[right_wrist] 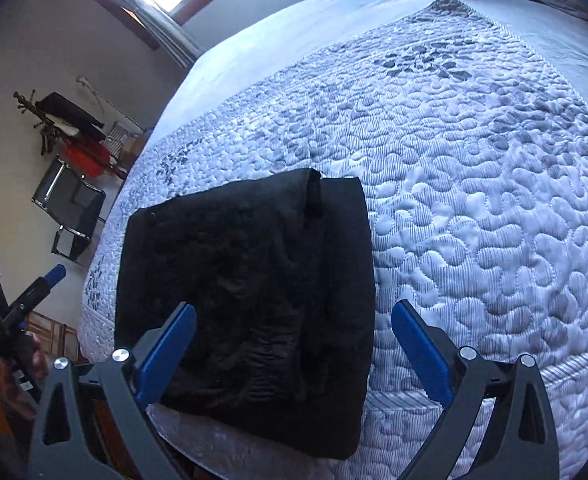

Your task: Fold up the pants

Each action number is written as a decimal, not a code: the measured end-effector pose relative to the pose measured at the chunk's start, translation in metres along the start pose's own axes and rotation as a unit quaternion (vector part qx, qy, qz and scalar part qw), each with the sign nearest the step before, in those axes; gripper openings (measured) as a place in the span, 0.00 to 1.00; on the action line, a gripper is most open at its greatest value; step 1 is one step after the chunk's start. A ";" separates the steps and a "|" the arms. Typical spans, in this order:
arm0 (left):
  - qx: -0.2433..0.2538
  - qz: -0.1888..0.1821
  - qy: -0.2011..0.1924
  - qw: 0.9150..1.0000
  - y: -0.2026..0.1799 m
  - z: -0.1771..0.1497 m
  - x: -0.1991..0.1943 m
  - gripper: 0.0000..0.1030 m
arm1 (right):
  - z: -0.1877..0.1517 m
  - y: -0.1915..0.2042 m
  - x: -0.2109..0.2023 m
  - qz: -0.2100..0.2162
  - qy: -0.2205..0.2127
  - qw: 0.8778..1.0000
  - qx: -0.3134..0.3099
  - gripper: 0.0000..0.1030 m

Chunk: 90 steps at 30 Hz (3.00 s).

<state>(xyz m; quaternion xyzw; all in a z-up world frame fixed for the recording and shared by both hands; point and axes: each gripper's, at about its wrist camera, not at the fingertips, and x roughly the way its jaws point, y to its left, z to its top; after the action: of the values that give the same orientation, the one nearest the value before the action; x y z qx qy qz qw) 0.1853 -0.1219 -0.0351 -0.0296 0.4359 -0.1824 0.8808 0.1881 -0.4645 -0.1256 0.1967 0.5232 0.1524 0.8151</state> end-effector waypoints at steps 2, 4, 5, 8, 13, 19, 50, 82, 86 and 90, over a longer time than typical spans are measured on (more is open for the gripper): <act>-0.002 0.009 0.019 1.000 0.006 -0.003 0.017 0.97 | 0.002 -0.003 0.009 0.002 0.008 1.000 0.001 0.96; -0.007 0.013 0.041 0.999 0.013 -0.008 0.035 0.97 | 0.003 -0.007 0.018 0.000 0.017 1.000 0.004 0.96; -0.009 0.017 0.048 0.999 0.017 -0.010 0.041 0.97 | 0.003 -0.009 0.022 -0.001 0.021 1.000 0.006 0.96; -0.016 0.023 0.075 0.997 0.029 -0.019 0.059 0.97 | 0.002 -0.016 0.031 -0.001 0.032 0.999 0.011 0.96; -0.046 0.024 0.101 0.993 0.057 -0.033 0.072 0.97 | 0.000 -0.025 0.040 0.019 0.040 0.999 0.025 0.96; -0.139 -0.091 0.128 0.978 0.097 -0.048 0.084 0.97 | 0.000 -0.032 0.043 0.041 0.047 0.997 0.033 0.96; -0.193 -0.338 0.309 0.868 0.107 -0.049 0.187 0.97 | 0.001 -0.049 0.067 0.169 0.108 0.980 0.016 0.97; -0.222 -0.311 0.328 0.864 0.063 -0.065 0.191 0.76 | 0.008 -0.037 0.068 0.179 0.081 0.980 -0.005 0.62; -0.225 -0.317 0.317 0.865 0.061 -0.068 0.186 0.59 | 0.008 -0.035 0.066 0.184 0.073 0.980 -0.009 0.56; -0.232 -0.335 0.306 0.860 0.065 -0.069 0.183 0.43 | 0.009 -0.035 0.065 0.193 0.066 0.979 -0.005 0.52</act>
<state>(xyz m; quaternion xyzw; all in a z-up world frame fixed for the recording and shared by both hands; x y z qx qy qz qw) 0.2515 -0.1175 -0.2301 -0.3203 0.6773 -0.3596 0.5562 0.2238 -0.4668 -0.1905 0.2793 0.5277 0.3220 0.7348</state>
